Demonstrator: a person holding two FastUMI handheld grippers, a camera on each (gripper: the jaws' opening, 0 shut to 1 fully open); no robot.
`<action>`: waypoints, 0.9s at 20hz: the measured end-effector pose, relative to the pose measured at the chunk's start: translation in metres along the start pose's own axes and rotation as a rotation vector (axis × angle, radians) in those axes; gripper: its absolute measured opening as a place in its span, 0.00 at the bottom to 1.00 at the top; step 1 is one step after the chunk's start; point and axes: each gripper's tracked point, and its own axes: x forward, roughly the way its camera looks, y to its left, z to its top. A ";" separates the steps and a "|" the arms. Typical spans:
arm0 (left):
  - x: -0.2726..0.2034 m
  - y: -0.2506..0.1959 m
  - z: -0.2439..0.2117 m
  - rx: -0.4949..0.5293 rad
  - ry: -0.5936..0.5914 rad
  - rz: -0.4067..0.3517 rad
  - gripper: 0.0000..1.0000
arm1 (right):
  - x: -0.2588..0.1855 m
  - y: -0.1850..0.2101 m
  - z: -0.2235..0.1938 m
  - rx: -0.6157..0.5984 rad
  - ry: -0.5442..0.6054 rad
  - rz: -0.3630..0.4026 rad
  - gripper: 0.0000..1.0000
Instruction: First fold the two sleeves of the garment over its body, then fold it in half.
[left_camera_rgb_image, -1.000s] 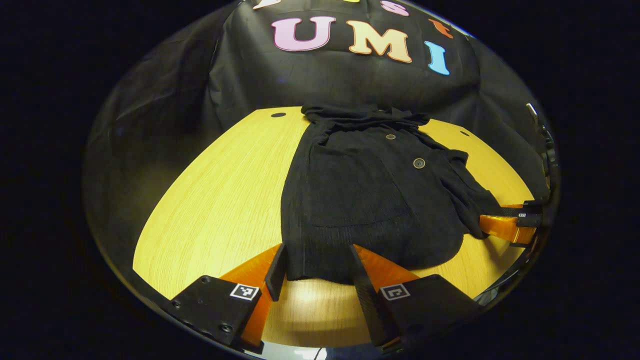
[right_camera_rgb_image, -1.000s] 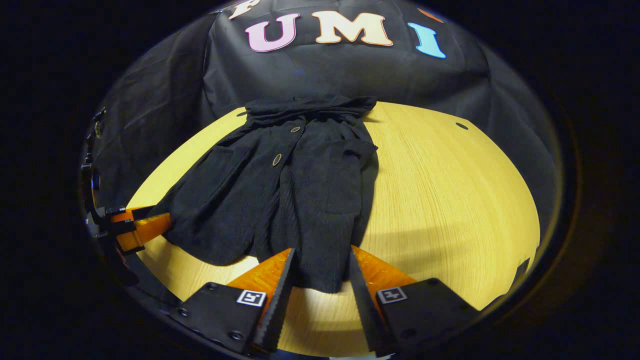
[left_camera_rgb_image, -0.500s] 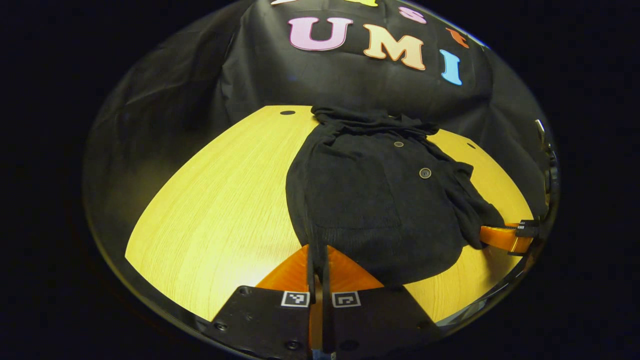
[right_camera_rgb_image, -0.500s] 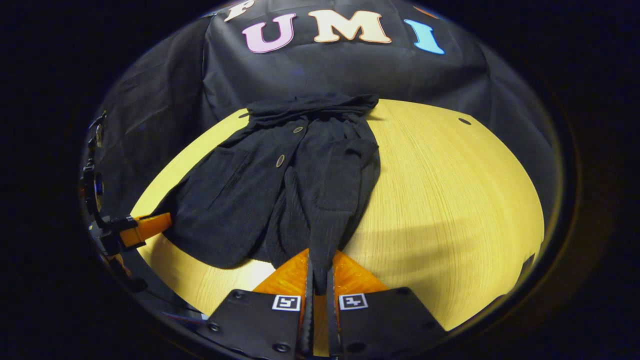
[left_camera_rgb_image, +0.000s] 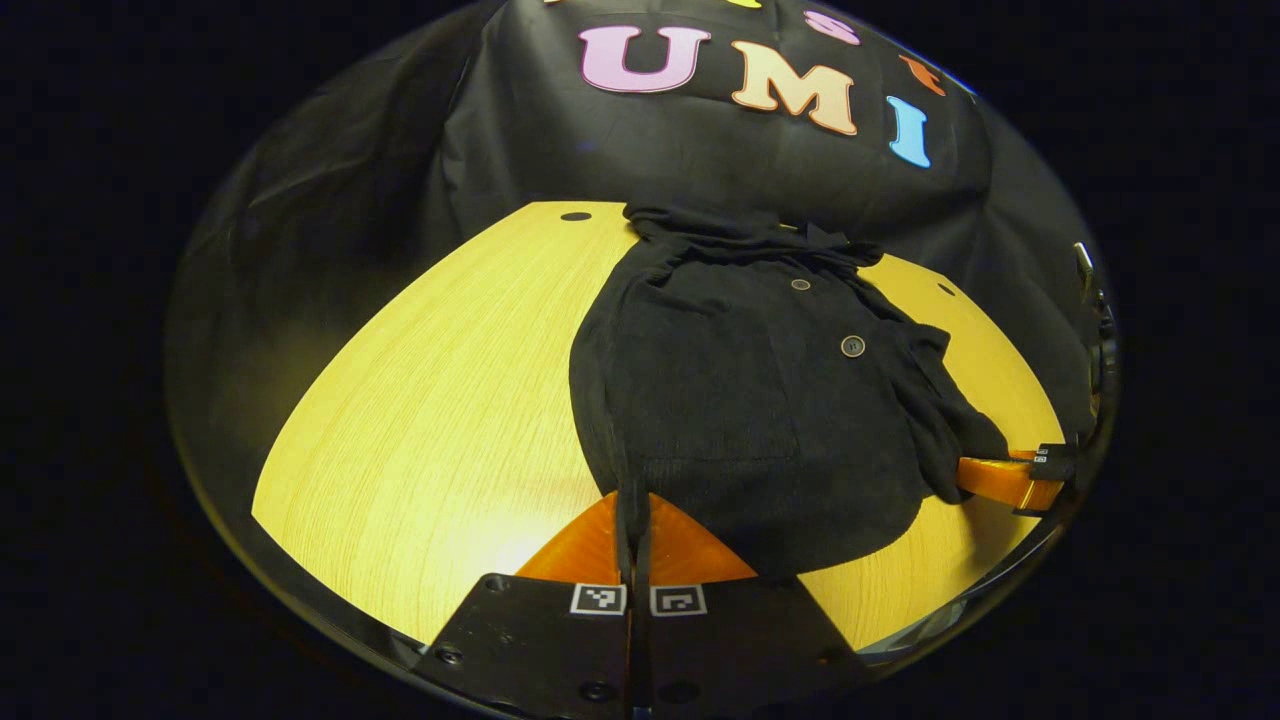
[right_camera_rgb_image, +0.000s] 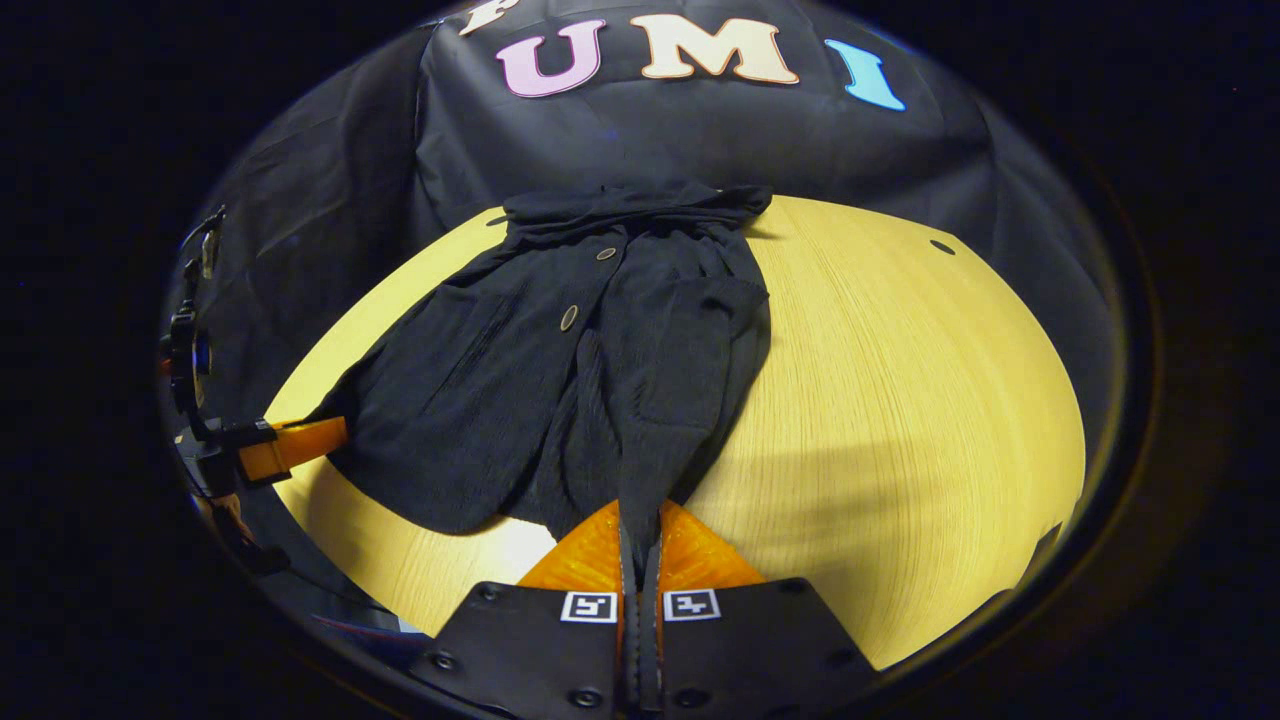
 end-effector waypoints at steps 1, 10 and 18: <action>-0.001 0.000 0.000 -0.006 0.004 0.002 0.00 | 0.000 0.001 0.001 0.009 0.002 0.005 0.03; -0.003 0.001 0.035 0.019 -0.032 0.019 0.00 | -0.009 -0.009 0.020 0.038 -0.004 0.021 0.02; -0.001 -0.013 0.103 0.000 -0.126 0.023 0.00 | -0.022 -0.031 0.095 0.030 -0.120 0.044 0.02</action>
